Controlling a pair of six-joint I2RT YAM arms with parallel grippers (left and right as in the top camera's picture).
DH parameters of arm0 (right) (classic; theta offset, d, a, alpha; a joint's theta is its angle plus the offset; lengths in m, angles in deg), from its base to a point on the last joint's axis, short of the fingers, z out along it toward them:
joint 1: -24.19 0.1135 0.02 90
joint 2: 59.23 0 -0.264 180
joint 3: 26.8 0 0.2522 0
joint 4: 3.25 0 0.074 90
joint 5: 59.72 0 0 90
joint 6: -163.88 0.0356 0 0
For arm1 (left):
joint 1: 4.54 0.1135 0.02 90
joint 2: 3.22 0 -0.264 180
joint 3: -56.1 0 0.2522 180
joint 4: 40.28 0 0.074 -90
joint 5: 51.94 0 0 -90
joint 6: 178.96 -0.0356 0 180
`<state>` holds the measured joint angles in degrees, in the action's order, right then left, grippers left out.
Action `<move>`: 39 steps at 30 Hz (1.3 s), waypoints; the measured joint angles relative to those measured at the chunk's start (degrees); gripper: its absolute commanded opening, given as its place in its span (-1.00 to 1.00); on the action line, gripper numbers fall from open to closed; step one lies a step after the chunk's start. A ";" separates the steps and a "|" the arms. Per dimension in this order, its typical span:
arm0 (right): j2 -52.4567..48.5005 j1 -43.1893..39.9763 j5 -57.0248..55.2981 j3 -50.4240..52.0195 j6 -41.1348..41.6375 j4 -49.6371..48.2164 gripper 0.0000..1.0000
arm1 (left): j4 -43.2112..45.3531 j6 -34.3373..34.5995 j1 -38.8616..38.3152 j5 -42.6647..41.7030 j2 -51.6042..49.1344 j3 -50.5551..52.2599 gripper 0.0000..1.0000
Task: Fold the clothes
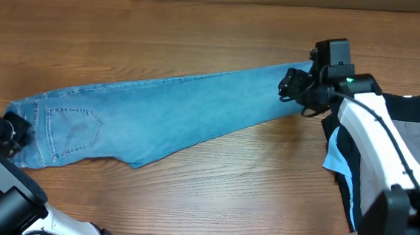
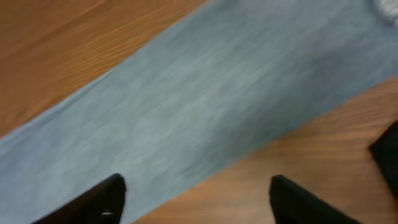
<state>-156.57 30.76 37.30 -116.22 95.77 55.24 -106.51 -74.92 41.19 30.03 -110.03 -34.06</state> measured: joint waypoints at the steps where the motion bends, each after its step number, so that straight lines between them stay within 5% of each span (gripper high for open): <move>1: -1.25 -1.68 0.07 0.00 -0.96 -1.25 0.69 | -1.20 -1.49 -0.07 -2.75 0.00 -1.16 -0.80; 12: -9.03 -21.22 8.07 0.00 -12.72 -9.57 0.82 | -7.89 -14.73 -4.31 -19.80 5.88 -5.97 -0.55; 23: -9.35 -24.09 12.92 0.00 -15.15 -15.78 0.81 | -15.37 -17.00 -16.22 -15.19 25.03 -7.26 -0.53; 39: -20.65 -23.69 18.75 -0.50 -16.15 -18.10 0.69 | -18.43 -16.94 -26.16 -8.59 26.03 -7.26 -0.52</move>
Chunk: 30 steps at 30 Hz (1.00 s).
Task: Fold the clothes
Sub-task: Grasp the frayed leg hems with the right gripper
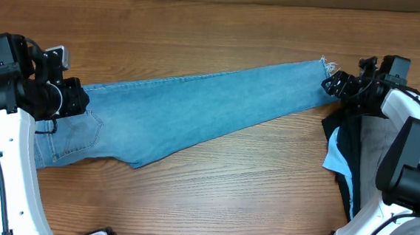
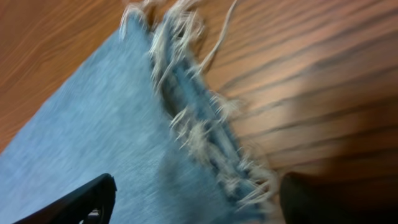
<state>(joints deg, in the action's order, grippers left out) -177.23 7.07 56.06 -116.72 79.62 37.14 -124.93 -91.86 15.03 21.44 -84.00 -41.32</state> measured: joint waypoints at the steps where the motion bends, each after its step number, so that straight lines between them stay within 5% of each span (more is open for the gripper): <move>1: -0.04 0.04 1.03 -0.02 0.00 0.04 0.69 | 0.02 0.02 0.00 0.09 0.00 0.00 -0.52; 7: -0.15 1.49 2.86 -0.02 -0.02 1.79 0.47 | 0.15 1.01 0.00 0.37 0.00 0.00 -0.58; 17: -0.68 3.30 2.73 0.00 1.29 1.95 -0.62 | -0.50 1.44 -0.11 0.37 0.00 0.00 -0.85; 30: 0.11 2.86 2.93 -0.02 3.34 3.17 -0.78 | -0.46 1.44 -0.11 0.37 0.00 0.00 -0.88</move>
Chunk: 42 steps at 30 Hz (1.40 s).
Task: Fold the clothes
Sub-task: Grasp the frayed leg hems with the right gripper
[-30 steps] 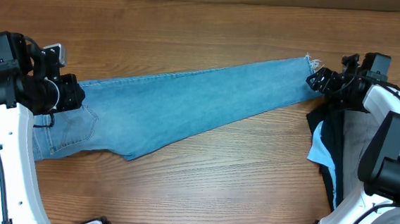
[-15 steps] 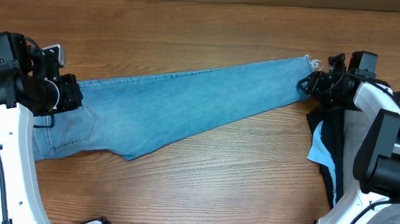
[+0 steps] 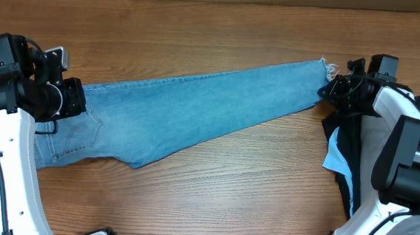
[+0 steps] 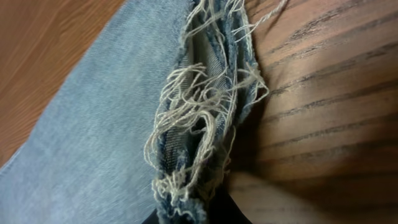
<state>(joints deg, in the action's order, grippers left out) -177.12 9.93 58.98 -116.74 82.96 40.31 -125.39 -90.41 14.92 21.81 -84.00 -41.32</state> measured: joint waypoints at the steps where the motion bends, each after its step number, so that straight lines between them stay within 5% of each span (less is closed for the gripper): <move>1: 0.66 0.00 0.02 0.00 0.02 0.22 -0.78 | 0.00 0.00 0.00 0.00 0.00 0.00 -0.88; 12: 9.14 0.02 0.87 0.00 0.15 1.11 -0.78 | -0.42 0.00 0.00 0.00 0.00 0.00 -0.86; 35: 9.40 -0.72 0.44 0.00 0.13 3.98 -0.79 | -0.87 0.00 0.00 0.00 0.00 0.00 -0.85; 36: 9.44 -0.94 0.42 0.00 0.15 4.09 -0.73 | -0.87 0.00 0.00 0.00 0.00 0.00 -0.85; 37: 9.53 -1.09 0.37 0.00 0.17 4.17 -0.34 | -0.87 0.00 0.00 0.00 0.00 0.00 -0.85; 38: 9.64 -1.14 0.22 0.00 0.15 4.26 0.37 | -0.87 0.00 0.00 0.00 0.00 0.00 -0.85; 39: 9.75 -1.22 -0.09 -0.04 0.35 4.42 0.75 | -0.87 0.00 0.00 0.00 0.00 0.00 -0.85; 42: 10.29 -1.29 -2.89 -0.11 0.31 4.76 0.89 | -0.87 0.00 0.00 0.02 0.00 0.00 -0.85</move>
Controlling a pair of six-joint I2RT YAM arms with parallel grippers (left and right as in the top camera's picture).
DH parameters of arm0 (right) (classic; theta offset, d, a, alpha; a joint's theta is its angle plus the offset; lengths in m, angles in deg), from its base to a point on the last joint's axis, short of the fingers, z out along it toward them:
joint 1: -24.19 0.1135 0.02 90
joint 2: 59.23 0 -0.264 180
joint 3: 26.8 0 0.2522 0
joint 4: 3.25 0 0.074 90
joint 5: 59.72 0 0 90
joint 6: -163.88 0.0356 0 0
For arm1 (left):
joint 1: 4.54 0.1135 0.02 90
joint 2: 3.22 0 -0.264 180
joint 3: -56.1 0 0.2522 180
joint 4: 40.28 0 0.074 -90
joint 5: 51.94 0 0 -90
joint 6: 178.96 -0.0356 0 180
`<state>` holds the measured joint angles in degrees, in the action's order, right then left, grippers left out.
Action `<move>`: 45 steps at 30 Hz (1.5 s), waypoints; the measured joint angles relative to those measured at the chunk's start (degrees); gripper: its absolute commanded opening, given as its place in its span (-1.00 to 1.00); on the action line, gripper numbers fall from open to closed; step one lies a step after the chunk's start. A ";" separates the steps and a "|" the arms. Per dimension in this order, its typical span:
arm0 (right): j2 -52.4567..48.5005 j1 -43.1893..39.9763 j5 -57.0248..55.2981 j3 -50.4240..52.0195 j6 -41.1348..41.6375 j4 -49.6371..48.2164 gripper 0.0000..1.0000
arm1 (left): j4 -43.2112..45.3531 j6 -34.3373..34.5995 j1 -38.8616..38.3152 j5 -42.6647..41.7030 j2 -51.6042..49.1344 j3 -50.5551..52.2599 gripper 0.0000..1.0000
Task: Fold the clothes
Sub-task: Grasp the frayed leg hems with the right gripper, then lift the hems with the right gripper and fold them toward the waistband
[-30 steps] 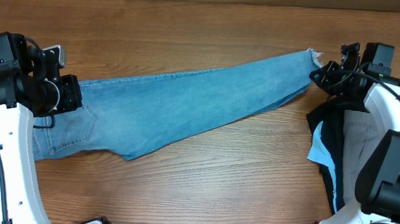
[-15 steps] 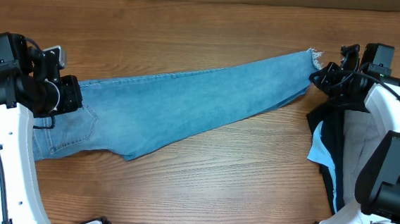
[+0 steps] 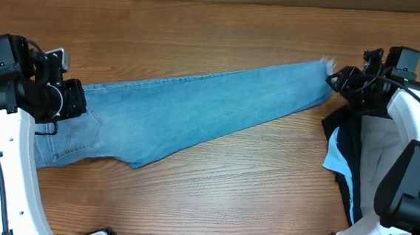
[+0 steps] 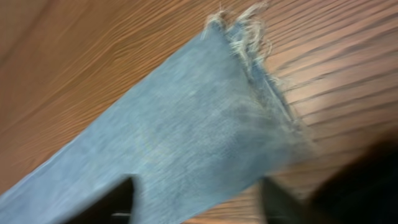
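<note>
A pair of light blue jeans (image 3: 196,105) lies flat and slanted across the wooden table, waist at the left and frayed hem (image 3: 323,65) at the right. In the overhead view my left gripper (image 3: 74,99) sits at the waistband above the back pocket; its jaws cannot be made out. My right gripper (image 3: 337,80) hovers by the hem. In the right wrist view it (image 4: 196,183) stands open over the leg (image 4: 186,124), with the frayed hem (image 4: 249,34) ahead of it and nothing held.
A pile of black, grey and light blue clothes (image 3: 360,143) lies at the right edge under my right arm; its dark cloth (image 4: 367,180) shows beside the right finger. Bare wooden table (image 3: 216,29) surrounds the jeans.
My right gripper was down close on the frayed hem, its fingers barely in view. Now it stands farther back with its fingers spread wide. The jeans and my left arm have not moved.
First my right gripper hung open over the lower leg and my left arm sat at the near left corner. Then the left gripper was at the waistband and the right one open at the hem. It then sat tight on the hem, and now stands back, open.
</note>
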<state>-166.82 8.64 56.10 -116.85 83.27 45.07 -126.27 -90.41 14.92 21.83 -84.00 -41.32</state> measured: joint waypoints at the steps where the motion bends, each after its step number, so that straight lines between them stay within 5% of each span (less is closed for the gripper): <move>1: 0.11 -0.02 -1.20 -0.02 0.02 -0.07 0.93 | 0.00 0.00 0.00 -0.02 0.00 0.00 -0.85; 16: -3.82 -1.73 -8.31 -0.63 -0.37 -8.11 0.49 | 0.24 0.00 0.00 0.00 0.00 0.00 -0.82; 28: -10.86 -1.73 -7.39 -0.63 -0.31 -6.27 -0.14 | 0.22 0.00 0.00 0.00 0.00 0.00 -0.78; 37: -11.69 -1.73 -1.49 -0.85 -0.50 -5.03 -0.16 | 0.22 0.00 0.00 -0.02 0.00 0.00 -0.78; 45: -12.41 -1.70 0.96 -0.85 -1.62 -5.84 -0.92 | 0.15 0.00 0.00 -0.02 0.00 0.00 -0.79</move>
<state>-179.24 6.94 57.06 -117.70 81.65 39.24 -126.11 -90.41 14.92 21.81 -84.00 -41.32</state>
